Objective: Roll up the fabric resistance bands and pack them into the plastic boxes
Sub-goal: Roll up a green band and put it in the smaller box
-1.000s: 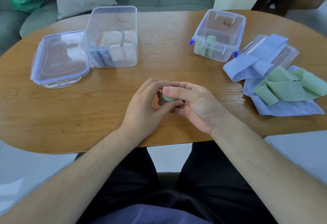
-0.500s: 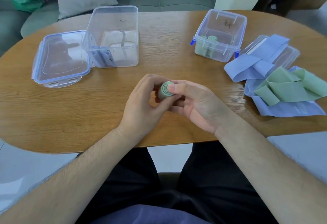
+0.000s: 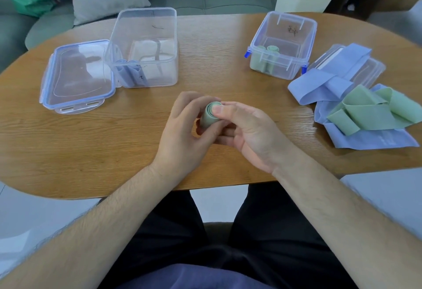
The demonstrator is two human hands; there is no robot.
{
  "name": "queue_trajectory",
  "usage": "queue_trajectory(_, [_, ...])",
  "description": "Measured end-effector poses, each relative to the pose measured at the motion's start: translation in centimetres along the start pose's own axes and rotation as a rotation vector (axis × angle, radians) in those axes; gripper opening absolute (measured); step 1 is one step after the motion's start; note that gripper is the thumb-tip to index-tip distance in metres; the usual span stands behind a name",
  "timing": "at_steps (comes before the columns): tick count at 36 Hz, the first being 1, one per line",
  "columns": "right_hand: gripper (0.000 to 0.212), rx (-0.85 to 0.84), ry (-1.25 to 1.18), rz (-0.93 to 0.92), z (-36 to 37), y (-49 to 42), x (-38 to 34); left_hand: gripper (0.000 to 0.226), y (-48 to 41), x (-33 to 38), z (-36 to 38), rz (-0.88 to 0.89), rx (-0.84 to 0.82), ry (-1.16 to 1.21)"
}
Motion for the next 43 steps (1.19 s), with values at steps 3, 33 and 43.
queue_trajectory(3, [0.047, 0.069, 0.279, -0.161, -0.8, -0.1, -0.9, 0.042, -0.4, -0.6, -0.1, -0.014, -0.018, -0.028])
queue_trajectory(33, [0.022, 0.099, 0.436, -0.468, -1.1, 0.3, -2.3, 0.024, -0.2, -3.3, 1.5, -0.469, -0.303, 0.310])
queue_trajectory(43, [0.035, -0.038, 0.230, -0.250, -0.5, 0.2, -1.3, 0.033, -0.6, -3.3, 1.0, -0.397, -0.254, 0.244])
Point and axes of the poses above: each hand's wrist, its own y-axis away from the middle knuckle, its own z-axis out of the palm, x = y × z, the point moved 8 cm from there along -y, towards the middle knuckle, and after that the axes turned 14 degrees about x, right-handed, at the moved point
